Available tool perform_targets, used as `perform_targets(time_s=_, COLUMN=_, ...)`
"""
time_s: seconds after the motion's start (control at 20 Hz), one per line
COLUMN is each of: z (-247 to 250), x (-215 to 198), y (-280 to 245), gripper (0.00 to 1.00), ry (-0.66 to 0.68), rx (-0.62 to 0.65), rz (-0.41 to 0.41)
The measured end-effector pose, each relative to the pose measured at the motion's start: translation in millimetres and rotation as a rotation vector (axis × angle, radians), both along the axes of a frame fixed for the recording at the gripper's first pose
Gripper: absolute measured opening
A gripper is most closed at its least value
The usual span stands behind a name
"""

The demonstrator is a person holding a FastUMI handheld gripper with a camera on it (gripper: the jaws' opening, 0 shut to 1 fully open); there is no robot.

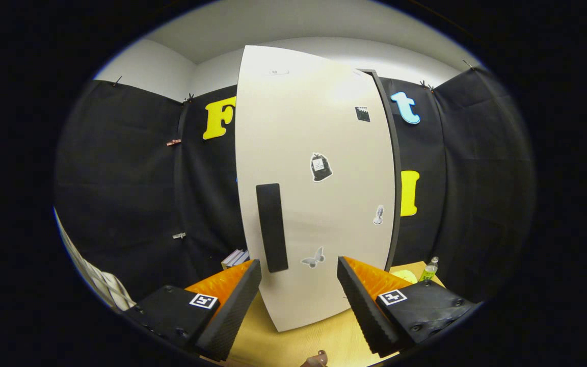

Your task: Open the shoe cabinet door, grab the shoes and put them into the shoe cabinet, then close the shoe cabinet door.

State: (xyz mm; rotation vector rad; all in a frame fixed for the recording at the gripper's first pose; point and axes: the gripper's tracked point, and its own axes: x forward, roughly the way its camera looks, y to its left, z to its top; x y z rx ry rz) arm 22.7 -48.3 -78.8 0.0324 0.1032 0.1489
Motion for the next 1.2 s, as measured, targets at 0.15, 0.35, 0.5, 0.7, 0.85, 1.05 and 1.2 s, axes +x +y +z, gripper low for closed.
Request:
perform_targets(time_s=0.15, z=3, x=-5, y=4, gripper=0.98, ry=-0.009, rx=-0.005, rz=0.012)
perform_targets(time_s=0.35, z=3, x=-9, y=-2, gripper=0.98, ry=-0.004, rx=-0.003, rz=0.007)
perform_targets(time_s=0.5, z=4, x=-7, y=-12, gripper=0.98, ry=-0.005, rx=0.006, rz=-0.013)
perform_targets(time_s=0.7, z=3, x=-7, y=-21, gripper=0.98, ry=0.003, rx=0.002, rz=-0.026)
perform_targets(time_s=0.85, z=5, x=-5, y=-31, gripper=0.98, ry=-0.007, rx=-0.029, rz=-0.048)
perform_targets(time_s=1.05, z=-2, x=1, y=-33, gripper=0.98, ry=0.016, rx=-0.016, rz=-0.057)
perform_targets(time_s=1.2, z=-2, x=1, y=-23, gripper=0.98, ry=0.018, rx=-0.020, rz=-0.033)
